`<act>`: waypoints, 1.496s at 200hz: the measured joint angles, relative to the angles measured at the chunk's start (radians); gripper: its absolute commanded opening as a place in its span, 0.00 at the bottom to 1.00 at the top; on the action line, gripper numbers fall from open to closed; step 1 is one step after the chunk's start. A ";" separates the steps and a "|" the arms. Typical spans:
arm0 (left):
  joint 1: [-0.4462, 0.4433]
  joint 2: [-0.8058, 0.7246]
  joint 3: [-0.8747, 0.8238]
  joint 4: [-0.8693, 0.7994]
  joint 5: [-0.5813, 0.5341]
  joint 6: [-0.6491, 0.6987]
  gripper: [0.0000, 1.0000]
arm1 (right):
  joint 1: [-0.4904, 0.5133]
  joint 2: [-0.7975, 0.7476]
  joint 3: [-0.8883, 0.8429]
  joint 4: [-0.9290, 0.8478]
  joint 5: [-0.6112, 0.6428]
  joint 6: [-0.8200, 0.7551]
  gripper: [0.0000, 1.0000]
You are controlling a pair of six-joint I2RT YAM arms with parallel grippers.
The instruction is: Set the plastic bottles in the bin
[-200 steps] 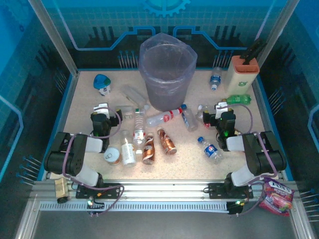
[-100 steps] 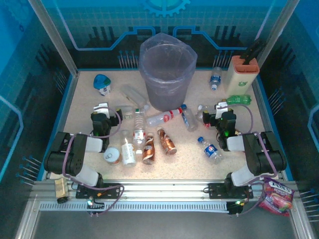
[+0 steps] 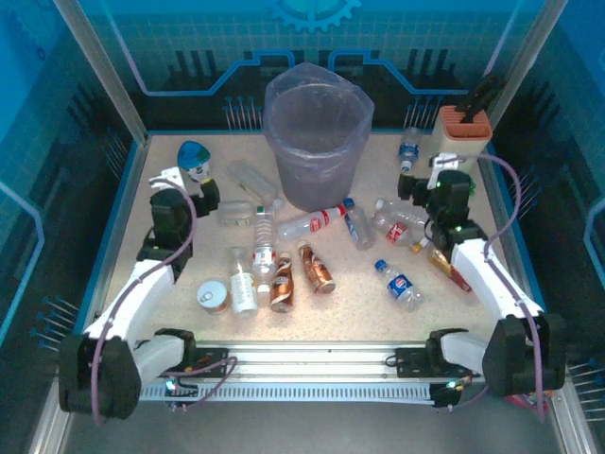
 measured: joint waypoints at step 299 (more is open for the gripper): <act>-0.192 -0.091 0.294 -0.694 0.332 -0.343 0.99 | -0.372 0.849 0.468 -0.156 -0.291 0.949 0.75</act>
